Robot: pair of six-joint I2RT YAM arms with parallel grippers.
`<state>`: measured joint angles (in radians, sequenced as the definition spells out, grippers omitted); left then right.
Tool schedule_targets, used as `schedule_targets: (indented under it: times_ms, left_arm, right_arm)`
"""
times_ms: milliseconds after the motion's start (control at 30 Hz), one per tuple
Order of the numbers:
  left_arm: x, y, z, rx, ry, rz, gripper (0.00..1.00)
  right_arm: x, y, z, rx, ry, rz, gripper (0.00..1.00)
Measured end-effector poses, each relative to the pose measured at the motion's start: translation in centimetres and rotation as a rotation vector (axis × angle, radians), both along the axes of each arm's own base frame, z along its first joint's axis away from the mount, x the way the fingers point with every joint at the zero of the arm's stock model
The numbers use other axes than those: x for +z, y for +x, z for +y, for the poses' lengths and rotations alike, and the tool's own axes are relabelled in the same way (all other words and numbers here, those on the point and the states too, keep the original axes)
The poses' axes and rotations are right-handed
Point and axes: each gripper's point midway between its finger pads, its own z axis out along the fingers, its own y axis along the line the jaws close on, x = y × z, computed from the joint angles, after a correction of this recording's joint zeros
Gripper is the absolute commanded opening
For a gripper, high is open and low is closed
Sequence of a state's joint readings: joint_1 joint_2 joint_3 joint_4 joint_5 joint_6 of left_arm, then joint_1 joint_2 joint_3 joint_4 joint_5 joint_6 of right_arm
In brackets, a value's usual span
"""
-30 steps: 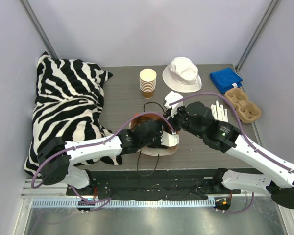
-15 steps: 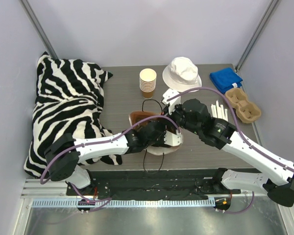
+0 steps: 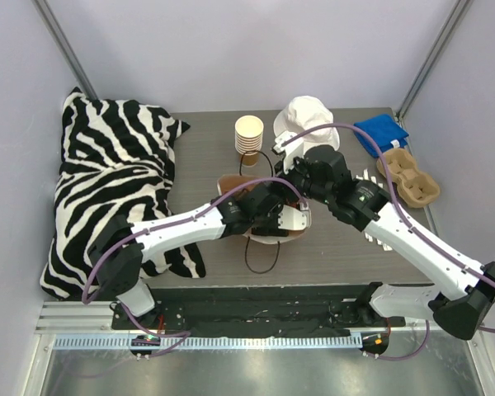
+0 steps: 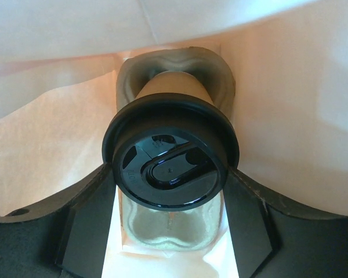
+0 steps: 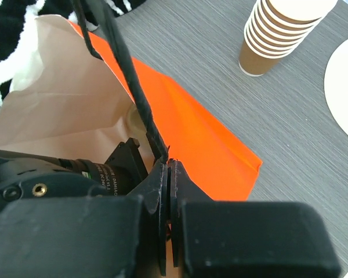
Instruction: Pack the takeout coffee
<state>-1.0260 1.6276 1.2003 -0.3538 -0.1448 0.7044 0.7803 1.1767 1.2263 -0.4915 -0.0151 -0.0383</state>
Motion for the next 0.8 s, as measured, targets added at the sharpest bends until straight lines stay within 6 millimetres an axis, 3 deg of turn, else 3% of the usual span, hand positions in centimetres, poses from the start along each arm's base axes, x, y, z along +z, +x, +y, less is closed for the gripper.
schedule_targets:
  times_ms: [800]
  left_arm:
    - [-0.9, 2.9, -1.7, -0.139, 0.042, 0.193, 0.00]
  right_arm:
    - [-0.2, 5.1, -1.9, -0.097, 0.012, 0.062, 0.01]
